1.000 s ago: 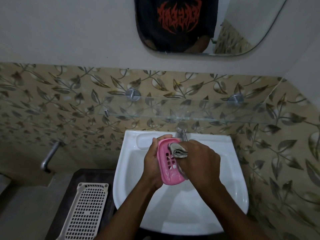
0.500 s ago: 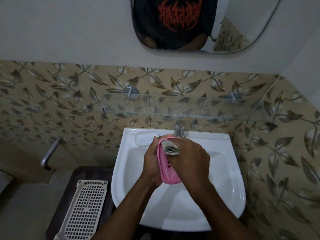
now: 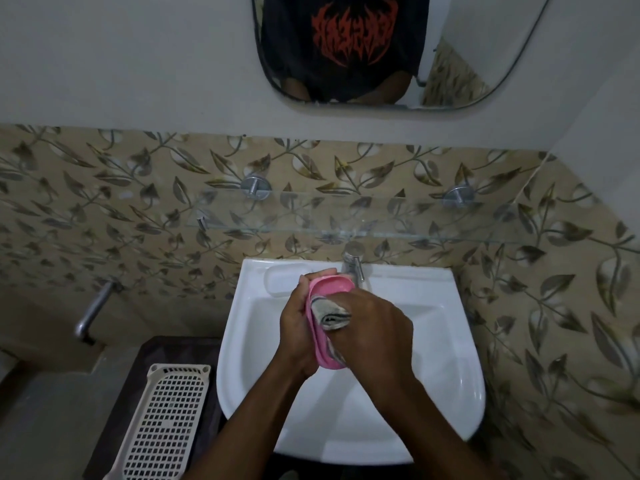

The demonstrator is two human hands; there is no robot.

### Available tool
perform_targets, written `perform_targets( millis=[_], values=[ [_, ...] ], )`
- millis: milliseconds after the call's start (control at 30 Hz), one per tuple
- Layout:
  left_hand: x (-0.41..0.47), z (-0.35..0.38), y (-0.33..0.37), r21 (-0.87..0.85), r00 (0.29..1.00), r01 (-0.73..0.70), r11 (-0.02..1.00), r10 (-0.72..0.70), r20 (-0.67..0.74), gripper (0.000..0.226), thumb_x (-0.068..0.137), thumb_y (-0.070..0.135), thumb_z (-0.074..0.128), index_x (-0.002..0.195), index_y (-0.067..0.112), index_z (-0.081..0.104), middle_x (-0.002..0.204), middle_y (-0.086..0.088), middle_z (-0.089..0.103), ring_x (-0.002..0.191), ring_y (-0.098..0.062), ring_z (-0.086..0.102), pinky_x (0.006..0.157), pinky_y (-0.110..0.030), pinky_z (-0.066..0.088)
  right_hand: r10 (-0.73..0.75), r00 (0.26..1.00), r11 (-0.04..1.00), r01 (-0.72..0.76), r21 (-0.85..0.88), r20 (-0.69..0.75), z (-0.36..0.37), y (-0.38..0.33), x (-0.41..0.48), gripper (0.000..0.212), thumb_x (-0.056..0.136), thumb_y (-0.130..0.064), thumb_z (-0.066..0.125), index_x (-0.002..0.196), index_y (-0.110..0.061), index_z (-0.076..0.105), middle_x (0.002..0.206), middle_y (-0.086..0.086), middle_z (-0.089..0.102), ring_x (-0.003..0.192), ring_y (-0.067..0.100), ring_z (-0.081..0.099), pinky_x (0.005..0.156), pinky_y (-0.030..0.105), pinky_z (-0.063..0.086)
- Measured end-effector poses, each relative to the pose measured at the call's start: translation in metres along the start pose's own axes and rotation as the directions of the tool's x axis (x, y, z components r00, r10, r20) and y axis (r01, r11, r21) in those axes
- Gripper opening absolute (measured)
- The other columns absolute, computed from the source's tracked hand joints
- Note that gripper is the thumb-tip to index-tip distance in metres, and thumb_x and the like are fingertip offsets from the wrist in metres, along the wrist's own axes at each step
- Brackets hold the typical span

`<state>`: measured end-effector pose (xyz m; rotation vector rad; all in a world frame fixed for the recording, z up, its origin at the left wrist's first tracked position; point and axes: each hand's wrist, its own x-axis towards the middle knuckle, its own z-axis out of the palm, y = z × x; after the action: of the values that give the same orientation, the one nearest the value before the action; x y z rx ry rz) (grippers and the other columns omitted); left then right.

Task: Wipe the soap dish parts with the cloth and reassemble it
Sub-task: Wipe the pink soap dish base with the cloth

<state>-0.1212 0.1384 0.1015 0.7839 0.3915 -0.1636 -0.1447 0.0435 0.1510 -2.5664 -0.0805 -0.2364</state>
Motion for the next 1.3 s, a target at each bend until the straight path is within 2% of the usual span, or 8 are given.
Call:
perform_targets(
  millis=[133,400,600,833,1000,1100,1167,1300],
  values=[
    [-0.002,0.002,-0.004,-0.009,0.998,-0.059,0.998,0.059,-0.011,0.043,0.102,0.037,0.035,0.110,0.011,0.067,0.096,-0.011,0.075,0.086,-0.027,0.072,0.074,-0.037,0.061,0.063,0.990,0.965,-0.093,-0.246,-0.127,-0.014,0.009,0.003,0.023,0.088,-0.045,0.061,0.086,-0.025,0.071,0.078,-0.005,0.069,0.068,0.016,0.066,0.055,0.022,0.041],
    [-0.007,0.005,-0.006,-0.015,0.998,-0.064,0.998,0.064,-0.015,0.043,0.103,0.037,0.034,0.106,0.011,0.068,0.090,-0.010,0.076,0.082,-0.024,0.072,0.072,-0.033,0.061,-0.140,0.980,0.974,0.111,-0.198,-0.142,0.003,0.011,0.004,0.029,0.057,-0.041,0.091,0.076,-0.026,0.075,0.065,-0.008,0.070,0.053,0.011,0.066,0.048,0.021,0.052],
    [-0.006,0.007,-0.007,0.016,0.996,-0.078,0.997,0.078,-0.032,0.040,0.098,0.037,0.039,0.110,0.011,0.067,0.099,-0.012,0.074,0.094,-0.028,0.068,0.081,-0.038,0.058,0.069,0.983,0.992,-0.086,-0.095,-0.169,-0.003,0.013,0.005,0.026,0.063,-0.036,0.089,0.073,-0.020,0.071,0.062,-0.002,0.066,0.049,0.016,0.062,0.044,0.022,0.046],
    [-0.006,0.004,0.000,-0.038,1.000,0.020,0.999,-0.020,0.001,0.053,0.099,0.044,0.036,0.090,0.011,0.077,0.090,-0.016,0.074,0.082,-0.028,0.070,0.078,-0.038,0.058,0.097,0.983,0.934,-0.144,0.326,0.158,0.014,-0.001,-0.003,0.019,0.076,-0.027,0.076,0.094,-0.028,0.072,0.082,-0.013,0.068,0.075,0.010,0.067,0.067,0.024,0.053],
    [-0.007,0.006,-0.002,-0.017,0.999,0.051,0.999,-0.051,0.016,0.051,0.102,0.044,0.030,0.101,0.013,0.070,0.090,-0.012,0.077,0.078,-0.025,0.074,0.078,-0.039,0.052,0.080,0.993,0.996,-0.076,0.050,-0.088,-0.011,0.017,0.007,0.018,0.066,-0.034,0.086,0.076,-0.025,0.073,0.065,-0.005,0.070,0.054,0.016,0.065,0.049,0.024,0.050],
    [-0.007,0.008,-0.002,-0.059,0.996,0.088,0.994,-0.086,0.035,0.054,0.100,0.046,0.033,0.094,0.011,0.074,0.093,-0.016,0.074,0.084,-0.028,0.070,0.084,-0.042,0.050,0.114,0.977,0.985,-0.135,0.105,0.180,0.002,-0.007,0.008,0.021,0.075,-0.035,0.079,0.092,-0.023,0.075,0.078,-0.003,0.073,0.067,0.016,0.069,0.061,0.025,0.053],
    [-0.005,0.006,0.001,-0.070,0.996,0.090,0.993,-0.088,0.034,0.052,0.099,0.046,0.036,0.097,0.008,0.072,0.092,-0.017,0.072,0.088,-0.030,0.065,0.088,-0.043,0.050,0.084,0.982,0.996,-0.090,0.030,0.169,0.014,-0.011,0.001,0.031,0.080,-0.030,0.070,0.111,-0.027,0.071,0.099,-0.005,0.073,0.088,0.015,0.069,0.083,0.027,0.055],
    [-0.002,0.002,0.006,-0.054,0.993,0.110,0.992,-0.108,0.053,0.053,0.098,0.047,0.037,0.102,0.007,0.071,0.092,-0.018,0.072,0.080,-0.030,0.069,0.081,-0.041,0.053,-0.222,0.944,0.963,0.252,-0.100,0.243,-0.013,0.012,0.006,0.018,0.080,-0.042,0.063,0.092,-0.032,0.074,0.084,-0.007,0.070,0.076,0.017,0.067,0.066,0.026,0.050]
  ],
)
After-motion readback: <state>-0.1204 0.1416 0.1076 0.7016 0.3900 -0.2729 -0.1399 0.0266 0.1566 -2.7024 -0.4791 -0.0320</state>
